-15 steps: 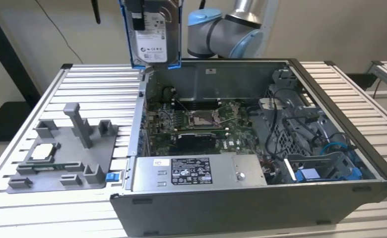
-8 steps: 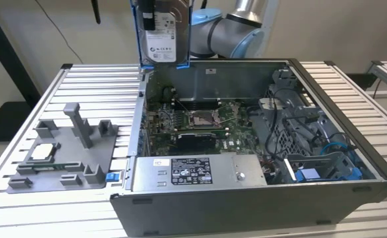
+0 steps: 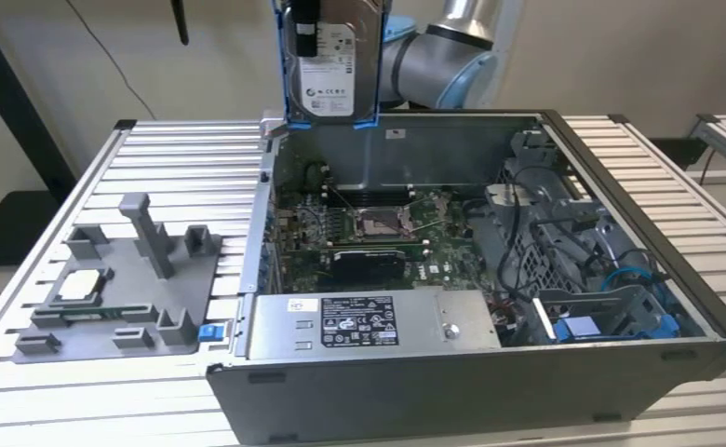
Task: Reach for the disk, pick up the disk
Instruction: 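Pick up the disk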
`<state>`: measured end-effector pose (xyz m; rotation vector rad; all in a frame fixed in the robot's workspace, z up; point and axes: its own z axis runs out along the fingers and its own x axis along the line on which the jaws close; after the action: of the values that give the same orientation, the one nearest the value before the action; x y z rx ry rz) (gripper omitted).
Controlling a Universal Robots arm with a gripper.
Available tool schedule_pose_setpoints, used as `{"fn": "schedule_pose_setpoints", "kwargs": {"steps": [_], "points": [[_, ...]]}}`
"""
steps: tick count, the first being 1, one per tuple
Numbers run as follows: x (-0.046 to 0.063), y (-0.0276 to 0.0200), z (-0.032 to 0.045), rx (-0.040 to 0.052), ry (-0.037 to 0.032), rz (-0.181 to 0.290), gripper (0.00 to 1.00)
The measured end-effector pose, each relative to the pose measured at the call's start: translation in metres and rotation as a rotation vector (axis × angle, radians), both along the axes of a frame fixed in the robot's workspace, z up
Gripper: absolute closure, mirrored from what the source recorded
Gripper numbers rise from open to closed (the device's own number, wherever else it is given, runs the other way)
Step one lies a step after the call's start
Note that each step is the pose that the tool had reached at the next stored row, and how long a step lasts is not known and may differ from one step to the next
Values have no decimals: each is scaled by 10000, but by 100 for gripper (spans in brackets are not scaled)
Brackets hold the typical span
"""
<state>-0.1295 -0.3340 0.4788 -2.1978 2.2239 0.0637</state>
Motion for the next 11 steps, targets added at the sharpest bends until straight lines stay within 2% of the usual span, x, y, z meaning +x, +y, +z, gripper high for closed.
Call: {"fn": "schedule_pose_setpoints", "kwargs": {"steps": [3,11], "points": [[76,0,0,0,0,-2,100],[415,0,-10,0,0,0,100]]}}
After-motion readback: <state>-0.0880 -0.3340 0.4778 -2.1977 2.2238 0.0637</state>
